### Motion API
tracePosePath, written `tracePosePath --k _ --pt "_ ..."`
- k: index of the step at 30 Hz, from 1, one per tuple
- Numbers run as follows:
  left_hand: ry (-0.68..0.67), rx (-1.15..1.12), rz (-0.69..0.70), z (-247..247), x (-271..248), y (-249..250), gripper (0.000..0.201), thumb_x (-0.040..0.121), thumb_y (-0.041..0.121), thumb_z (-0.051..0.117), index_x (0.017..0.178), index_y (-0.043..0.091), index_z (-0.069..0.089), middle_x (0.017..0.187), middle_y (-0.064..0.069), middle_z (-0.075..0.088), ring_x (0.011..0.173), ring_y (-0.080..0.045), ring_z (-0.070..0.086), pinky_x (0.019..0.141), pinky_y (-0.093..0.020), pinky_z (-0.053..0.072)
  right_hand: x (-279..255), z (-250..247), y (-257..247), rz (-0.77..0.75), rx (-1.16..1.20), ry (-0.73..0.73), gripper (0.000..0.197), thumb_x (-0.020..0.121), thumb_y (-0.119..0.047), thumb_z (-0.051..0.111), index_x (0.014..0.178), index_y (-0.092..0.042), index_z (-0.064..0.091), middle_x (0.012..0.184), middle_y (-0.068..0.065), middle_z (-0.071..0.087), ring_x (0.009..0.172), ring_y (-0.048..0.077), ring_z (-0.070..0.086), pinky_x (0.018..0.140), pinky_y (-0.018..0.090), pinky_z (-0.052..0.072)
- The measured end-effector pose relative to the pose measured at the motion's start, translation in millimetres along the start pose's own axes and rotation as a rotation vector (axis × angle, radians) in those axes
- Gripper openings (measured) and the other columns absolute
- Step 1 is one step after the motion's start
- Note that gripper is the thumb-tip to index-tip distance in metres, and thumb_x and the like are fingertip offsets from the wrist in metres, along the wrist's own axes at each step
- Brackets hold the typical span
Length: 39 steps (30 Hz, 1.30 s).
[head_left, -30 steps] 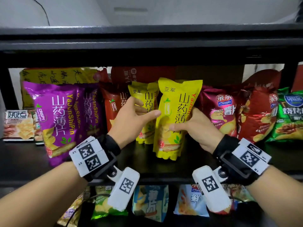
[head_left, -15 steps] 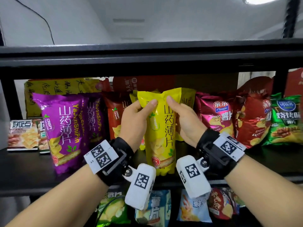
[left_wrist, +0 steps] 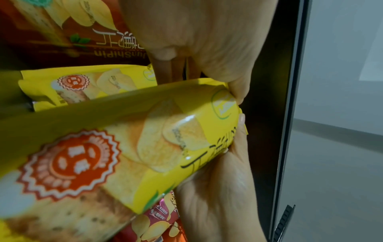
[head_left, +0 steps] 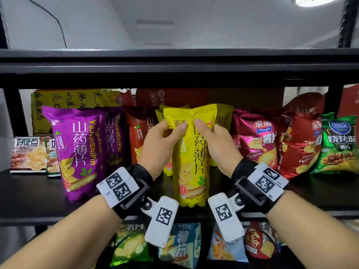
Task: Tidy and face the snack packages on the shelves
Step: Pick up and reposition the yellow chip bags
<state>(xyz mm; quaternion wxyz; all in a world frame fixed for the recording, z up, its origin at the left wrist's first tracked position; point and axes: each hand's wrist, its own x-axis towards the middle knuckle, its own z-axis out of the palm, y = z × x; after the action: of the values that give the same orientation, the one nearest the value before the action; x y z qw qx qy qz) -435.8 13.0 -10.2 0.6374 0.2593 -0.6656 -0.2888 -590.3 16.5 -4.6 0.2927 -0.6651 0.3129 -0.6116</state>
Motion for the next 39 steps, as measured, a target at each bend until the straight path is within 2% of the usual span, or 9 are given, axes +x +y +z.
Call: tracePosePath --k 5,9,14,18,24,27,31,35,39 --pt "-0.051 0.015 0.001 -2.6 -7.2 -0.3 0.037 0.088 0.041 0.067 0.119 0.022 0.068 0.111 -0.002 0.076 0.102 -0.026 0.072 0.088 -0.047 0.059 -8.7 -2.1 1.8 -0.002 -0.02 -0.037 0.03 0.082 -0.066 0.058 0.1 -0.044 0.068 0.109 -0.016 0.074 0.104 0.005 0.069 0.092 0.034 0.054" --pt "-0.11 0.085 -0.043 -4.6 -23.3 -13.8 0.069 0.078 0.05 0.074 0.138 0.022 0.056 0.126 0.009 0.07 0.116 -0.011 0.066 0.101 -0.039 0.053 -22.9 -5.6 13.4 0.0 -0.045 -0.108 0.03 0.081 -0.067 0.058 0.107 -0.052 0.058 0.11 -0.031 0.068 0.107 -0.007 0.063 0.092 0.02 0.052" --pt "-0.182 0.066 -0.108 -9.0 -40.6 -28.9 0.064 0.08 0.046 0.077 0.137 0.027 0.055 0.129 0.009 0.069 0.12 -0.013 0.064 0.105 -0.044 0.05 -37.4 -7.3 24.4 0.017 -0.105 -0.159 0.034 0.081 -0.062 0.057 0.112 -0.05 0.051 0.108 -0.042 0.062 0.108 -0.018 0.056 0.085 0.002 0.043" --pt "-0.27 0.071 -0.164 -13.4 -53.3 -40.3 0.058 0.086 0.032 0.078 0.138 0.026 0.054 0.128 0.008 0.069 0.118 -0.011 0.066 0.097 -0.027 0.054 -50.0 -9.5 39.2 0.066 -0.087 -0.207 0.032 0.089 -0.045 0.06 0.12 -0.042 0.052 0.11 -0.038 0.065 0.108 -0.015 0.058 0.084 0.0 0.042" --pt "-0.297 0.153 -0.155 -20.9 -58.0 -33.2 0.057 0.085 0.045 0.072 0.136 0.026 0.054 0.128 0.012 0.068 0.121 -0.008 0.063 0.105 -0.036 0.047 -53.7 -14.1 31.7 0.119 -0.14 -0.268 0.023 0.092 -0.038 0.062 0.114 -0.035 0.059 0.105 -0.031 0.07 0.102 -0.011 0.064 0.08 0.003 0.045" --pt "-0.19 0.219 0.025 -23.3 -53.9 -17.7 0.026 0.101 0.022 0.052 0.127 0.027 0.054 0.115 0.012 0.071 0.108 -0.006 0.067 0.09 -0.028 0.053 -48.6 -18.2 3.9 0.163 0.0 -0.25 0.028 0.088 -0.039 0.062 0.114 -0.028 0.064 0.108 -0.012 0.075 0.099 0.007 0.072 0.076 0.019 0.056" --pt "-0.244 0.352 0.304 -22.1 -51.3 11.6 0.063 0.091 -0.004 0.062 0.143 0.027 0.043 0.14 0.002 0.049 0.13 -0.017 0.052 0.101 -0.044 0.051 -42.6 -26.7 -33.6 0.288 0.23 -0.224 0.032 0.093 -0.04 0.059 0.115 -0.018 0.068 0.103 0.005 0.077 0.095 0.021 0.075 0.072 0.033 0.061" --pt "-0.327 0.617 0.638 -10.8 -49.2 46.8 0.07 0.082 0.017 0.077 0.144 0.031 0.046 0.15 0.008 0.031 0.145 -0.022 0.032 0.117 -0.042 0.035 -43.2 -32.9 -56.4 0.468 0.312 -0.254 0.036 0.097 -0.049 0.052 0.11 -0.021 0.071 0.105 0.007 0.077 0.097 0.025 0.074 0.078 0.044 0.06" --pt "-0.45 0.656 0.73 -3.3 -39.2 77.1 0.058 0.083 0.021 0.081 0.135 0.024 0.055 0.145 0.005 0.053 0.14 -0.014 0.043 0.12 -0.048 0.029 -55.8 -42.4 -68.8 0.521 0.398 -0.299 0.038 0.097 -0.05 0.05 0.1 -0.02 0.072 0.093 0.005 0.076 0.078 0.022 0.074 0.065 0.036 0.06"
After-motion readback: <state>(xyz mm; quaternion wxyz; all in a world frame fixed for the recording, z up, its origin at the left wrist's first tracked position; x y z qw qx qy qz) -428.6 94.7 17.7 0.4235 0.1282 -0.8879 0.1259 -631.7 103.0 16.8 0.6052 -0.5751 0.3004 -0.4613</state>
